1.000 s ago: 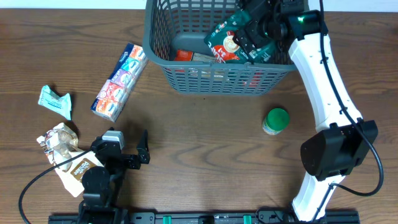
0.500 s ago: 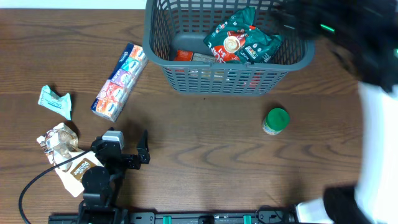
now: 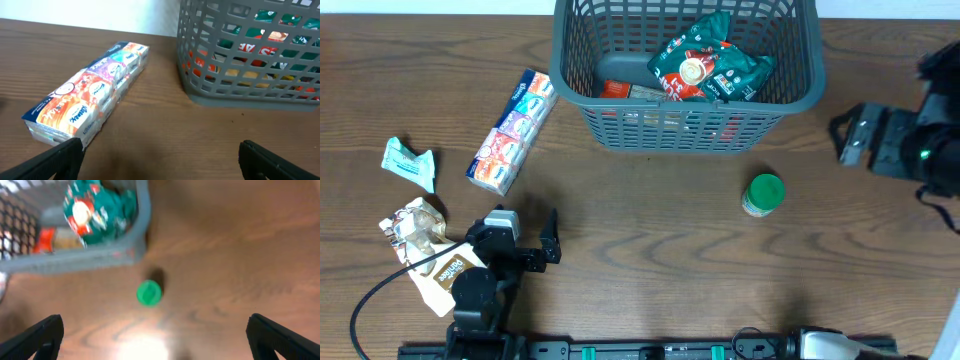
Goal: Pack container
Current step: 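Lower the right gripper onto the green-lidded jar and grasp it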
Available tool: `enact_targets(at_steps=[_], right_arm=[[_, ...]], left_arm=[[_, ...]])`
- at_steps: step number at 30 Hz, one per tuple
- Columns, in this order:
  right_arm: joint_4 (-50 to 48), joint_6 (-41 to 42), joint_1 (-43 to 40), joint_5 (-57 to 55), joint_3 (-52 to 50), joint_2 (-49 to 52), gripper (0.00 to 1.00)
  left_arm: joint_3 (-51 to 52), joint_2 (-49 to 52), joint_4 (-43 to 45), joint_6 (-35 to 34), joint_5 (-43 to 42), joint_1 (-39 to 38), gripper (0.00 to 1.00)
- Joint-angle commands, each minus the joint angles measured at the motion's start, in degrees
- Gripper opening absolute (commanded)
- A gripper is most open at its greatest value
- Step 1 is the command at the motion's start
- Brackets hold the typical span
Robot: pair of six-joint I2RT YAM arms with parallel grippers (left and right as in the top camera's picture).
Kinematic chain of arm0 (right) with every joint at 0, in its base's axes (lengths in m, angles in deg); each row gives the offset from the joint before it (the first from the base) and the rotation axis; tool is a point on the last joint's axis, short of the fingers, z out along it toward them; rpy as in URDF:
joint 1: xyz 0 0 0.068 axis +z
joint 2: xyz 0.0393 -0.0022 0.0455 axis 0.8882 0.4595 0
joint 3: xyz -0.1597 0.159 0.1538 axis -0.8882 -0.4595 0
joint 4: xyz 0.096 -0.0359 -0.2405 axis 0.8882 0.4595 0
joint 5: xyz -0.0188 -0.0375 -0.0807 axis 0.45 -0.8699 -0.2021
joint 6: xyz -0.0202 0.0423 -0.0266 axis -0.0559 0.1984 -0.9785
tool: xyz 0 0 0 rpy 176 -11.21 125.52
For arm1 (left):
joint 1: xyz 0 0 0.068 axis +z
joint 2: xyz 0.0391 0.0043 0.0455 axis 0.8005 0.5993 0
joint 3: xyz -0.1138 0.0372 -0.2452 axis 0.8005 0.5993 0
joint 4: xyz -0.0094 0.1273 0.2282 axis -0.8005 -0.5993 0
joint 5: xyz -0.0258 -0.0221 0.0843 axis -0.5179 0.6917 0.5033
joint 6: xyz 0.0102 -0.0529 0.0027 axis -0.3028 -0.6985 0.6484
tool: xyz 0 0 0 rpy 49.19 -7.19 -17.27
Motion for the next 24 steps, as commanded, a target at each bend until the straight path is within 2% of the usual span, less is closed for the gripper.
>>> enact_targets(at_steps=[1, 5, 10, 18, 24], right_arm=[[0.2, 1.6, -0.2, 1.3, -8.9, -3.3, 0.99], [-1.2, 1.4, -0.2, 1.3, -20.4, -4.7, 0.99], [-7.7, 0.3, 2.0, 1.3, -33.2, -5.0, 0.99], [-25.6, 0.3, 7.6, 2.2, -51.9, -4.9, 0.99], [-36.7, 0.3, 9.1, 2.1, -60.4, -4.9, 0.99]], left_arm=[[-0.7, 0.0, -1.5, -0.3, 2.1, 0.2, 0.99], [-3.2, 0.0, -3.3, 0.9, 5.3, 0.2, 0.98], [-4.3, 0.0, -4.9, 3.0, 5.4, 0.2, 0.99], [-4.3, 0.0, -4.9, 3.0, 5.4, 0.2, 0.99], [-4.3, 0.0, -4.9, 3.0, 5.4, 0.2, 0.99]])
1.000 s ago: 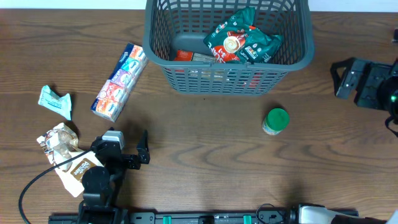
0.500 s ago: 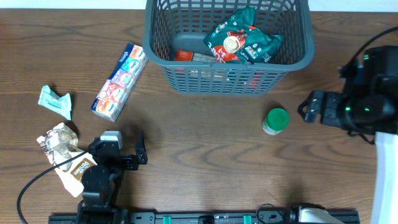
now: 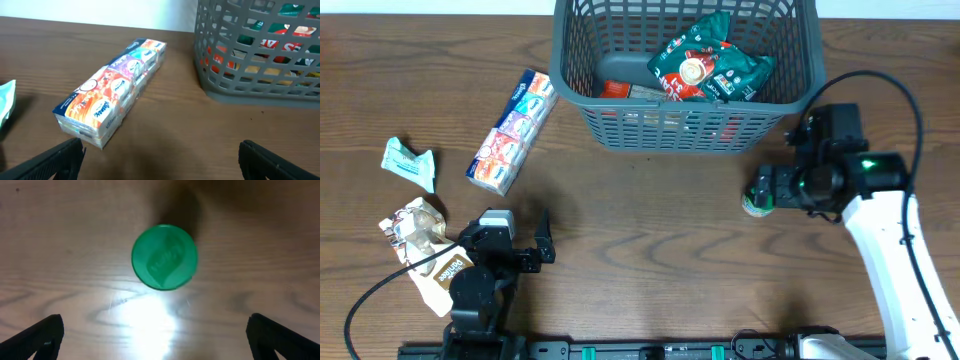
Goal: Pack container
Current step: 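Lower the right gripper onto the green-lidded jar and grasp it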
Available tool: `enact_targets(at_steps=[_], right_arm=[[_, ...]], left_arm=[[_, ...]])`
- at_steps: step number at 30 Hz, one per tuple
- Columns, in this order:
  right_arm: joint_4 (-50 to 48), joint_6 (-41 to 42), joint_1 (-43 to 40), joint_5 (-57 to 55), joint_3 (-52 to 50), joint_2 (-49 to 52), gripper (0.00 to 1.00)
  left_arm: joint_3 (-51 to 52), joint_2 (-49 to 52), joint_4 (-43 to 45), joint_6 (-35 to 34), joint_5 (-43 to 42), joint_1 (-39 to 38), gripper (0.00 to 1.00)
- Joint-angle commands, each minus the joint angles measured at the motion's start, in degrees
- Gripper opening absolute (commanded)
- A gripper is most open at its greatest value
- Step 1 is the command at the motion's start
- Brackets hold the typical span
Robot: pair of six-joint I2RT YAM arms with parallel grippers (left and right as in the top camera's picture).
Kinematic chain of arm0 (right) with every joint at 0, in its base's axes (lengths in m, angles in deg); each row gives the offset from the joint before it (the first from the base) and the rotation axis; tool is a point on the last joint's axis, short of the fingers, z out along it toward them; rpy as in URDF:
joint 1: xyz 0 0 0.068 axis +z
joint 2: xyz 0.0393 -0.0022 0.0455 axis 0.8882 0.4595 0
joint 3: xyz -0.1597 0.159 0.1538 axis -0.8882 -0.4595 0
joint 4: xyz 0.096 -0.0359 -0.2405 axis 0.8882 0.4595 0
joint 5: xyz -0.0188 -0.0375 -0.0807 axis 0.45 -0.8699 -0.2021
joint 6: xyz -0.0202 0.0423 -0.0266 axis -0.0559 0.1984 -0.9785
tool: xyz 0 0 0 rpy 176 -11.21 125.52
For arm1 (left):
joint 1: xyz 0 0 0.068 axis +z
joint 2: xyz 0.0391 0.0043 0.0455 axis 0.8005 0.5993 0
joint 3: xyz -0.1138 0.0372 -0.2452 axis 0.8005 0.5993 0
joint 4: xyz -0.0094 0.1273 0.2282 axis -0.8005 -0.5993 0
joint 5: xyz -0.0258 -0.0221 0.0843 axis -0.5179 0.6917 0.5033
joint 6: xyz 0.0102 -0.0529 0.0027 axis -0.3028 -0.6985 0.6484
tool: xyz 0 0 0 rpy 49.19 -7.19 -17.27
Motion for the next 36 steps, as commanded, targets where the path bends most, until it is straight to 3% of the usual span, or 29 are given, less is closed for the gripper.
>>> enact_targets(at_steps=[1, 15, 36], right_arm=[[-3.9, 0.0, 0.5, 0.3, -3.3, -0.4, 0.99], [-22.9, 0.0, 0.5, 0.3, -13.3, 1.4, 0.99], [-29.9, -0.1, 0.4, 0.2, -13.9, 17.0, 0.99]], left_arm=[[-1.5, 0.0, -0.2, 1.0, 0.7, 0.2, 0.99], [-1.5, 0.0, -3.1, 1.0, 0.7, 0.2, 0.99], [-1.5, 0.0, -3.1, 1.0, 0.7, 0.2, 0.98]])
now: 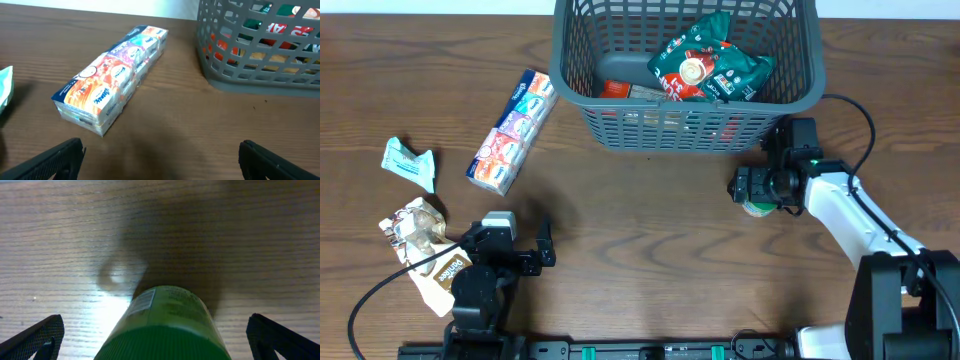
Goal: Pack container
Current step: 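Lower the right gripper onto the green-lidded jar and grasp it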
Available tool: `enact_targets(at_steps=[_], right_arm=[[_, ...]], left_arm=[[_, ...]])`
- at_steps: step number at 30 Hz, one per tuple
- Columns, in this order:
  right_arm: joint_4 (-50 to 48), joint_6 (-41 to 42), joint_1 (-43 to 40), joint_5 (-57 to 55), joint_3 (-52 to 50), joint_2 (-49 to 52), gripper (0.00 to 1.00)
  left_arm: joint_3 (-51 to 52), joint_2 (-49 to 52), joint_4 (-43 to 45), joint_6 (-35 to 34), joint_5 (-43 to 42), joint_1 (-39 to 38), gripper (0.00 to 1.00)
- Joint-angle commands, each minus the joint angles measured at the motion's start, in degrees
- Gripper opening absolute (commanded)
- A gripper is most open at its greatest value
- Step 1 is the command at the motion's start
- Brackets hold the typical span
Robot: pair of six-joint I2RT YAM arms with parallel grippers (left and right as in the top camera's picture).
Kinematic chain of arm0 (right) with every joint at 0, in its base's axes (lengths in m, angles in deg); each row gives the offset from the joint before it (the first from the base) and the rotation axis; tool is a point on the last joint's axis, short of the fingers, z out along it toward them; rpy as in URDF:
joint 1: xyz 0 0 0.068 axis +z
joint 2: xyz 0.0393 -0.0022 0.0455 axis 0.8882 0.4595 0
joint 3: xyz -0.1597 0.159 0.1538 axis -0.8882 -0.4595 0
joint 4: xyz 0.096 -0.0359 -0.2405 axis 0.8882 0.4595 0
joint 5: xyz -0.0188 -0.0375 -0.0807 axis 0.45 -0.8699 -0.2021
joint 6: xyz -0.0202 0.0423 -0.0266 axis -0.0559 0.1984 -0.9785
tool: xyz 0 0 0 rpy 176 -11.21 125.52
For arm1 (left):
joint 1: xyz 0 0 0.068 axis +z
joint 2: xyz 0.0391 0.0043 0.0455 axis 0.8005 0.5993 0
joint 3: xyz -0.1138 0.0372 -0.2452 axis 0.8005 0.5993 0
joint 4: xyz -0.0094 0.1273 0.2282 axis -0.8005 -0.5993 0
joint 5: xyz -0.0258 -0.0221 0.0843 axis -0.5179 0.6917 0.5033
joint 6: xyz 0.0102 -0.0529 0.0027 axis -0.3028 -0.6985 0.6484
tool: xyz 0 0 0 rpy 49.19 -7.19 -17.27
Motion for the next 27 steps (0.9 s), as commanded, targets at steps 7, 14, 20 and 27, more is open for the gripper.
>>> enact_targets(at_steps=[7, 14, 20, 27], right_arm=[[-0.1, -0.5, -0.5, 0.0, -0.4, 2.3, 0.94], [1.6, -0.5, -1.4, 0.0, -0.4, 2.4, 0.86], [4.4, -0.5, -1.8, 0.0, -0.4, 2.4, 0.88], [4.4, -0.4, -2.1, 0.0, -0.4, 2.4, 0.88]], left_arm=[[-1.5, 0.0, -0.2, 1.0, 0.7, 0.2, 0.98], [-1.5, 0.0, -0.2, 1.0, 0.7, 0.2, 0.99], [-1.5, 0.0, -0.2, 1.0, 0.7, 0.2, 0.99], [-1.5, 0.0, -0.4, 1.0, 0.7, 0.2, 0.99]])
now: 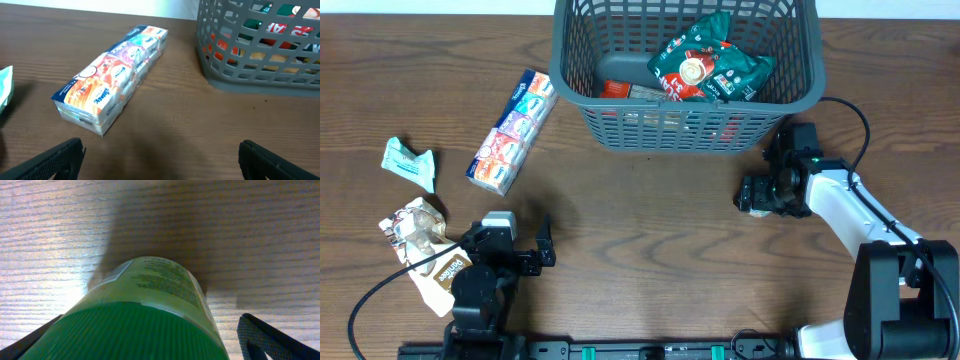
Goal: Pack container
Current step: 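Lower the right gripper onto the green-lidded jar and grasp it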
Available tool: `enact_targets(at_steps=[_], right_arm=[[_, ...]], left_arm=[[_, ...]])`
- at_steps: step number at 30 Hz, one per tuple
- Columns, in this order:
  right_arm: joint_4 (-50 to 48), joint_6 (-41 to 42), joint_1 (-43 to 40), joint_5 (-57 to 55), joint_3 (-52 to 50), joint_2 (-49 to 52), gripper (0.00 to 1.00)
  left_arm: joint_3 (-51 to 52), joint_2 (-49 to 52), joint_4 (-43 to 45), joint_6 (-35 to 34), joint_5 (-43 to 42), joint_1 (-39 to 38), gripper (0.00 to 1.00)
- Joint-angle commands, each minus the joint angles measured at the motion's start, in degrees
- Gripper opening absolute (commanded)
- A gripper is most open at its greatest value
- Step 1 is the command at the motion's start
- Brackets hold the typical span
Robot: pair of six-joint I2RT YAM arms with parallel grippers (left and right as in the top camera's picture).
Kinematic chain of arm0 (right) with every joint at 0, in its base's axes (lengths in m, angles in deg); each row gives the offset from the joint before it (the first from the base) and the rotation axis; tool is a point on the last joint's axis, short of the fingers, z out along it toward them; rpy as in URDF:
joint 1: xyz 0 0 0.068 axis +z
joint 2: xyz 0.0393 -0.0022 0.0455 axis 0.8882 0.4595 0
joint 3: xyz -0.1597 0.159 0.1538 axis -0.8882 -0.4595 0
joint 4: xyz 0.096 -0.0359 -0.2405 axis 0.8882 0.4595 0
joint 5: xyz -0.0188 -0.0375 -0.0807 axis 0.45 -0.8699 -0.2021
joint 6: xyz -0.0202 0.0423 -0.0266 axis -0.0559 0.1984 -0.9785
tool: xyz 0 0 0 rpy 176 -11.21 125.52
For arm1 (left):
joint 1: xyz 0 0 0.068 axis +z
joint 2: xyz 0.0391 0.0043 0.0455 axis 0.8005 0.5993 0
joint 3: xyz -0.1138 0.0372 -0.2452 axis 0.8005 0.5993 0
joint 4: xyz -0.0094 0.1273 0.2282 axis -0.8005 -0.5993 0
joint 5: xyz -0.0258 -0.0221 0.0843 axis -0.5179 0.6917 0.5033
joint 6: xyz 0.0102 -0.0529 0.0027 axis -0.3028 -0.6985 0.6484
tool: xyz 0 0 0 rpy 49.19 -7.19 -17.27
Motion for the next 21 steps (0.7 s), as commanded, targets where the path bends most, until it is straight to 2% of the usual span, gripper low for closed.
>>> enact_targets(at_steps=[1, 21], right_arm=[[-0.4, -0.3, -0.6, 0.0, -0.3, 0.7, 0.88], [-3.6, 0.9, -1.1, 0.1, -0.3, 1.2, 0.86]], left_arm=[[-1.5, 0.0, -0.6, 1.0, 0.7, 0.2, 0.99], [-1.5, 0.0, -1.0, 1.0, 0.7, 0.2, 0.99]])
